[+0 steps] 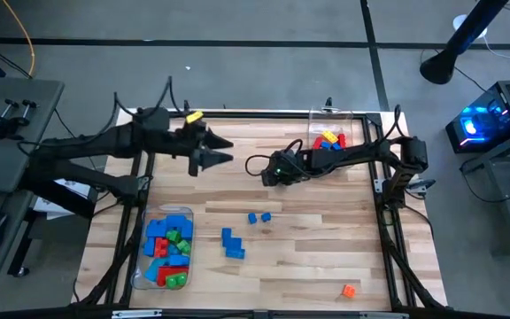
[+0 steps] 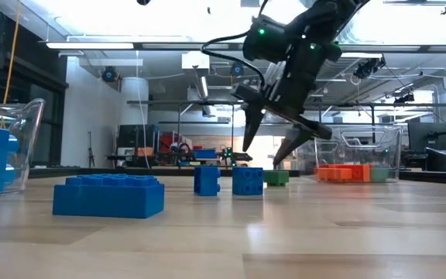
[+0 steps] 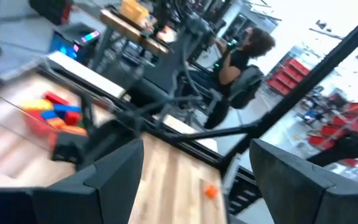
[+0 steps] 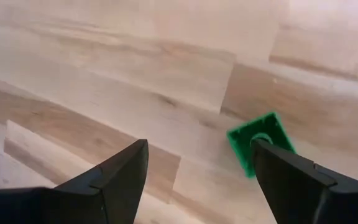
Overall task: Sort blocks by size
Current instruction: Put the small green game piece into the top transparent bin
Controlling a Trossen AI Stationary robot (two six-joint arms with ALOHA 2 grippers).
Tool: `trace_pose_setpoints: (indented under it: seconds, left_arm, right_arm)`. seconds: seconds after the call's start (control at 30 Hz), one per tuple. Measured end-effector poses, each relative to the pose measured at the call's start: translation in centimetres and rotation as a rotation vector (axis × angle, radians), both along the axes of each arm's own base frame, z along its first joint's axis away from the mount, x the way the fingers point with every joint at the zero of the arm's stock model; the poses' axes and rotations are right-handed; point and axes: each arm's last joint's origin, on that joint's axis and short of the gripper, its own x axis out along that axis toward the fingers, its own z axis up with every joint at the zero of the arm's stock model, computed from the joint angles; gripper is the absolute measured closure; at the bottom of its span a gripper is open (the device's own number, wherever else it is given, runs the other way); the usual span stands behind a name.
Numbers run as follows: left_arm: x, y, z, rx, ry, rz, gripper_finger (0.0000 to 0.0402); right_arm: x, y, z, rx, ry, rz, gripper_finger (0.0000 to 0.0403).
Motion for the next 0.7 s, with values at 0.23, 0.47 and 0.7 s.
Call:
trace_pose_setpoints:
  seconds: [0.23, 0.47, 0.7]
  left_arm:
    - [-0.7, 0.8, -0.1, 0.031, 0.028, 0.030, 0.0122]
    - [0.3, 0.7, -0.8, -0.031, 0.064, 0.031, 0.0122]
    - [1.1, 0.2, -1.2, -0.066, 0.079, 0.018, 0.0122]
  right_arm:
    - [0.1, -0.6, 0.8, -0.170, 0.073, 0.220, 0.0123]
    - [-0.4, -0.5, -0.1, -0.187, 0.215, 0.304, 0.0123]
    - [-0.2, -0.6, -0.8, -0.214, 0.236, 0.357, 0.0123]
